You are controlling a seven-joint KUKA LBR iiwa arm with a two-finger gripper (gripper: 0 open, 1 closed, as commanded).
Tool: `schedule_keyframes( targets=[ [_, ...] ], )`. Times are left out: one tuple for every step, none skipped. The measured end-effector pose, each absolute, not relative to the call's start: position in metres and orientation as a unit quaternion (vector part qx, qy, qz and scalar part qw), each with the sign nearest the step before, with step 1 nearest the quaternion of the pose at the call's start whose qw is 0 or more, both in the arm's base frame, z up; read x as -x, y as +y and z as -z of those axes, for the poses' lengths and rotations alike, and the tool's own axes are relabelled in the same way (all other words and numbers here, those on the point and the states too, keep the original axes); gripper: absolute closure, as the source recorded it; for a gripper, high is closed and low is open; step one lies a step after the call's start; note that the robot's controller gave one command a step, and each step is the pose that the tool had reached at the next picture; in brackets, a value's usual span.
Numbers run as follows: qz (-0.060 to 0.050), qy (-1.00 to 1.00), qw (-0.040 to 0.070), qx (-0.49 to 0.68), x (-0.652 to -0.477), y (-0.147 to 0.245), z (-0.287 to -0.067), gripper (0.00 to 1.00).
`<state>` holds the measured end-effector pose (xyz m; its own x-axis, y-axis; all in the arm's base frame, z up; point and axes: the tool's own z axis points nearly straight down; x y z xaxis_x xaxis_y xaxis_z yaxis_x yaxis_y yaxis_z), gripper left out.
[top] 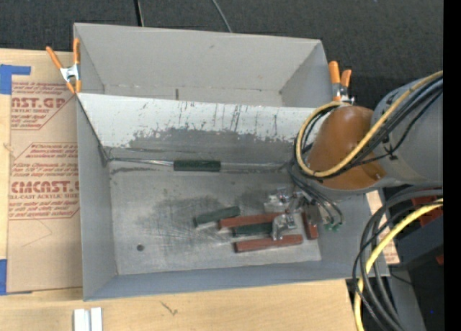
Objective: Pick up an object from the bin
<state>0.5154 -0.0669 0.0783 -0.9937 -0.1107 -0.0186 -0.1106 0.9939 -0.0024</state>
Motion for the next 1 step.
schedule_keyframes(
  targets=[
    [0.001,0.998,0.009,0.055,-0.5154,-0.0669,-0.0784,1.00]
  ],
)
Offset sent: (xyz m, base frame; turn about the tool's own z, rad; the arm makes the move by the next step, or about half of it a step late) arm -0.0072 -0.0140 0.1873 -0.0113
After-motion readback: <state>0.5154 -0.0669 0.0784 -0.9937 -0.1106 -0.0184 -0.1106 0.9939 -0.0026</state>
